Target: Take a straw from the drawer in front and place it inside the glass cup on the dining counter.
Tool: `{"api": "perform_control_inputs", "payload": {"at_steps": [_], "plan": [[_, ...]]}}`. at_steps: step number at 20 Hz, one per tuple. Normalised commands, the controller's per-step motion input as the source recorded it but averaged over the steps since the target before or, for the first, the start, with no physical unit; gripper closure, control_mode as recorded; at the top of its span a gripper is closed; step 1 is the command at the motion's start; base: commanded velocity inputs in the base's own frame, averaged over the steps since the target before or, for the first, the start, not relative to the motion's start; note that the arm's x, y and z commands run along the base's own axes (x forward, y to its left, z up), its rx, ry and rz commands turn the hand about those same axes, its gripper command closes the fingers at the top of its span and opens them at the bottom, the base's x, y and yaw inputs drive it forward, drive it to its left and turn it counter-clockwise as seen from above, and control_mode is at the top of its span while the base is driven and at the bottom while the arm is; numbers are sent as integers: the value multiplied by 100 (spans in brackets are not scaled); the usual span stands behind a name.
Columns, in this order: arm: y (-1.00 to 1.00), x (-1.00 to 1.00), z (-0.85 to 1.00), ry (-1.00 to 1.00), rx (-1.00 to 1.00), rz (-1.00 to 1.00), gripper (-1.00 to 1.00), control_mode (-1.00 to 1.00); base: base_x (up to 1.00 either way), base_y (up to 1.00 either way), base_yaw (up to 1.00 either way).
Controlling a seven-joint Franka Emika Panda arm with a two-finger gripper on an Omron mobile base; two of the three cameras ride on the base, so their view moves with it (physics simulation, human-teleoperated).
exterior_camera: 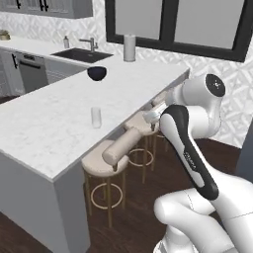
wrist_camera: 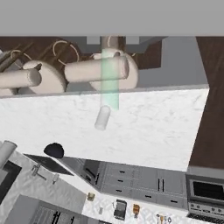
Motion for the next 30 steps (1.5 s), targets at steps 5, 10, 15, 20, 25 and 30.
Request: {"api": "perform_control_inputs", "payload": {"at_steps": [5, 10, 15, 20, 25, 30], "plan": [[0, 0, 0, 0, 0, 0, 100, 100, 50, -71, 55], [0, 0, 0, 0, 0, 0, 100, 100, 30, -65, 54], [0, 0, 0, 0, 0, 0, 100, 100, 15, -68, 54], [0, 0, 0, 0, 0, 0, 100, 100, 25, -69, 47], [0, 0, 0, 0, 0, 0, 100, 100, 42, -49, 27], [0, 0, 0, 0, 0, 0, 100, 100, 70, -6, 10]]}}
